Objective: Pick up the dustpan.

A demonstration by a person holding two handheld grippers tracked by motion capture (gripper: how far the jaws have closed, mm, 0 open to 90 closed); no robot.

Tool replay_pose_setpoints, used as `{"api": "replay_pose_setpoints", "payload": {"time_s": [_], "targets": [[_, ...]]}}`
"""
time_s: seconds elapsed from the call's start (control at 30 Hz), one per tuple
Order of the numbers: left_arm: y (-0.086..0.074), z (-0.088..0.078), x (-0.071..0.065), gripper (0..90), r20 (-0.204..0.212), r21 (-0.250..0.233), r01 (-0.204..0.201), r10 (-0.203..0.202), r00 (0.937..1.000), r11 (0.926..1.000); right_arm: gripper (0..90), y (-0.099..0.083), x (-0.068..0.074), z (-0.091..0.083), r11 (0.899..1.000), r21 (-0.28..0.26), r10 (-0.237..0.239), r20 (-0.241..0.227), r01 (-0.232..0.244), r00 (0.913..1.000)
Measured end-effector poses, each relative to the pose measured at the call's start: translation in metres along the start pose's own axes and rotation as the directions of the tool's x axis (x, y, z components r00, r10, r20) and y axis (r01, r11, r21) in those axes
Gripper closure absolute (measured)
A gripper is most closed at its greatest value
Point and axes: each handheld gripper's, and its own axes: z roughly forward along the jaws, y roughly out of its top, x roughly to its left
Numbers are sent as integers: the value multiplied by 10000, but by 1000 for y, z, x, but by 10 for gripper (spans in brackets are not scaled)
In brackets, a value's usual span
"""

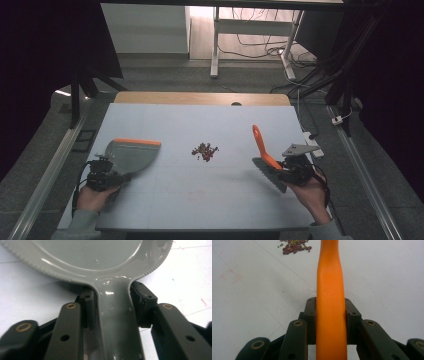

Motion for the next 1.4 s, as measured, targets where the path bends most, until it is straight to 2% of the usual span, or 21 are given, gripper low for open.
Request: {"api": "replay_pose_setpoints", "payload": {"time_s": [0.13, 0.47, 0.63, 0.77, 1.0, 1.07, 1.2, 1.23, 1.27, 1.4], "targets": [[0, -2, 3, 617, 25, -182, 26, -26, 10000, 9998, 703, 0, 0, -1, 10000, -15, 5, 5, -5, 10000], [-2, -6, 9, 618, 144, -447, -276, 283, 9995, 9986, 703, 0, -1, -1, 10000, -22, 9, 12, -9, 10000], [-3, -8, 9, 619, 172, -655, -499, 511, 9985, 9966, 703, 0, -1, -1, 10000, -45, -1, 29, 1, 10000], [-3, -12, 13, 619, 314, -1008, -633, 667, 9973, 9929, 703, 0, -1, -1, 10000, -64, -7, 34, 7, 10000], [-2, -18, 14, 619, 533, -1505, -1123, 1215, 9912, 9822, 704, 1, -2, -3, 9998, -211, 32, 104, -30, 9999], [-2, -19, 14, 619, 599, -1574, -1158, 1265, 9902, 9807, 704, 1, -2, -3, 9997, -235, 31, 109, -29, 9999], [-1, -22, 14, 619, 677, -1912, -1491, 1645, 9840, 9702, 704, 1, -2, -3, 9997, -242, 35, 112, -32, 9999], [-1, -22, 14, 620, 677, -1912, -1491, 1645, 9840, 9702, 704, 1, -2, -2, 9997, -238, 28, 113, -26, 9999], [-1, -23, 14, 619, 723, -2031, -1598, 1776, 9814, 9660, 704, 1, -2, -2, 9997, -232, 11, 113, -8, 9999], [6, -23, 18, 619, 864, -2164, -1730, 1954, 9769, 9608, 704, 3, -1, -2, 9996, -275, 3, 80, -1, 10000]]}}
